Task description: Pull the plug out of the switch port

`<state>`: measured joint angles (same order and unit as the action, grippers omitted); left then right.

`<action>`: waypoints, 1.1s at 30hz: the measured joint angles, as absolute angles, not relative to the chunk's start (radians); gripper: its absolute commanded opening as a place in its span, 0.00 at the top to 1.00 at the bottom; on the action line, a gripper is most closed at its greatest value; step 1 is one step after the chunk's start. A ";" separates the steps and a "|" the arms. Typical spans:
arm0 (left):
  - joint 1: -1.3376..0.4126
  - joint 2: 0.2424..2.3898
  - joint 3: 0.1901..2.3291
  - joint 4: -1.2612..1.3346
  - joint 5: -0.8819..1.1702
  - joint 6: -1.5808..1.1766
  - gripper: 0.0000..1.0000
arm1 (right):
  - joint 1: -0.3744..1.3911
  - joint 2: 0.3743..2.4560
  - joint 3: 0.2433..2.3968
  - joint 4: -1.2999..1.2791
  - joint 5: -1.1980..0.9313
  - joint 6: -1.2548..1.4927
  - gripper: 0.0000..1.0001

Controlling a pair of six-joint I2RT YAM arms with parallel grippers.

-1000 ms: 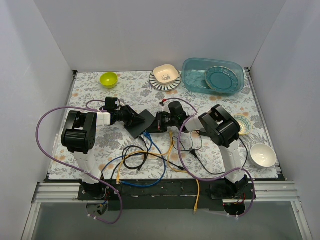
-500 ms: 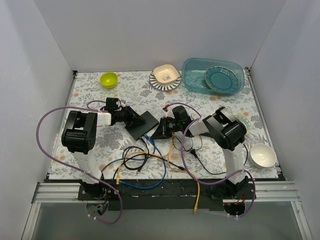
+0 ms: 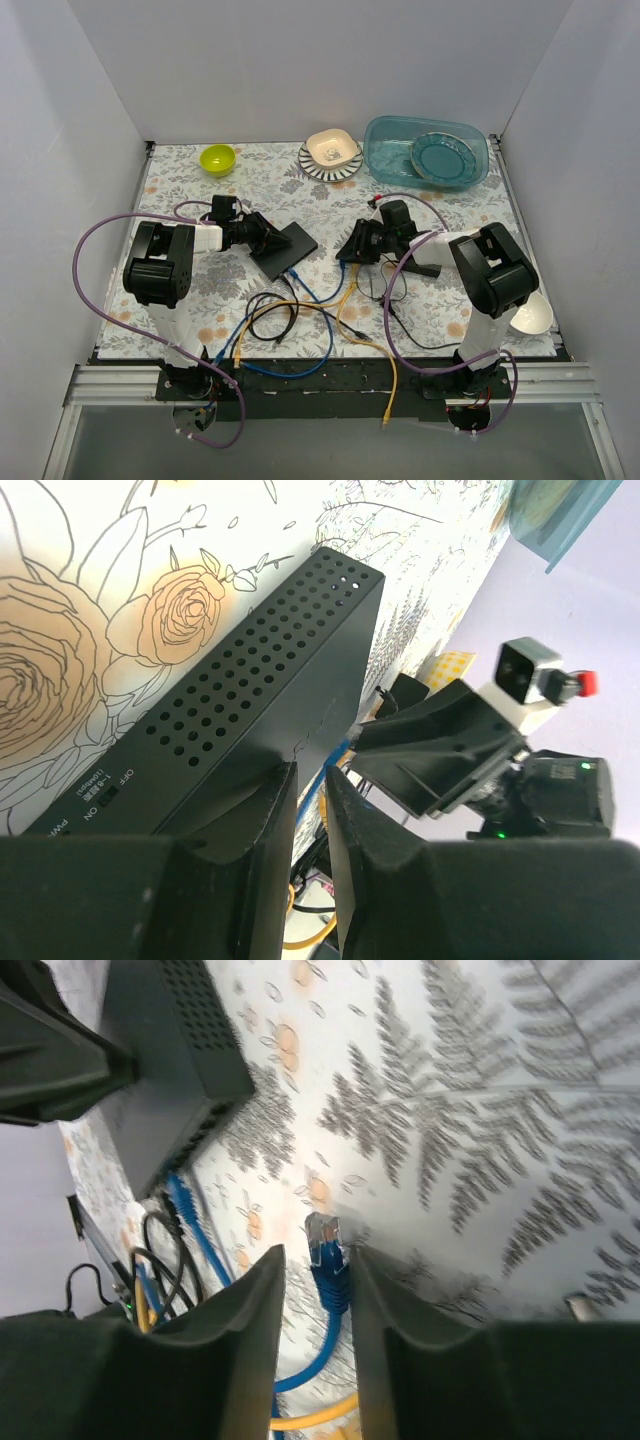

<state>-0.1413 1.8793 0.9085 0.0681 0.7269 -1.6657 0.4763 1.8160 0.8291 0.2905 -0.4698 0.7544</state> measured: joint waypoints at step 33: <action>-0.140 1.879 0.902 0.078 0.731 -1.666 0.80 | 0.719 2.095 1.157 0.324 -0.596 0.814 0.56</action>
